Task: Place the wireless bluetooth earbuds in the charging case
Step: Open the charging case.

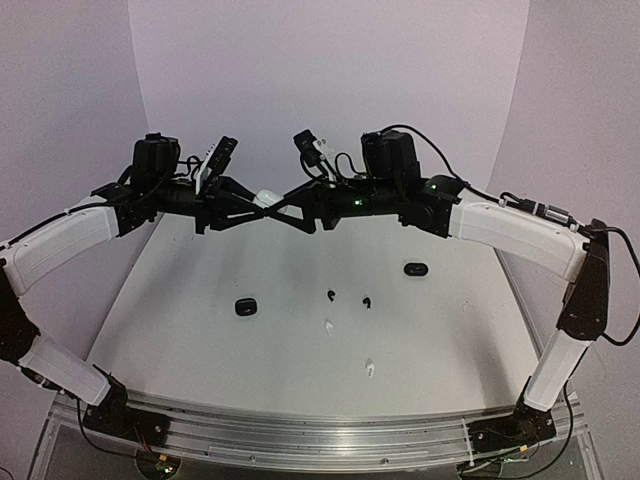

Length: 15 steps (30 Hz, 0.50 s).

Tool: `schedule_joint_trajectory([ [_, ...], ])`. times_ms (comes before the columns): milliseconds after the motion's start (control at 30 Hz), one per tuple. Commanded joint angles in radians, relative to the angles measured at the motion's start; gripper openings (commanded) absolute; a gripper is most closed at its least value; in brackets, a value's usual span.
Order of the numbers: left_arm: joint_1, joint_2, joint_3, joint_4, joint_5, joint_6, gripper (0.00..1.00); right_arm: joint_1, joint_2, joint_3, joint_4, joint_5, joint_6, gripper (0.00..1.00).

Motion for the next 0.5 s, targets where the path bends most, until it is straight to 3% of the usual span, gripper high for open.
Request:
schedule_joint_trajectory([
  [0, -0.006, -0.031, 0.021, -0.079, 0.096, 0.112, 0.0, -0.052, -0.022, 0.041, 0.02, 0.052, 0.024, 0.71],
  [467, -0.006, -0.022, 0.032, -0.133, 0.105, 0.18, 0.0, -0.066, 0.0, 0.061, 0.02, 0.012, 0.044, 0.7],
])
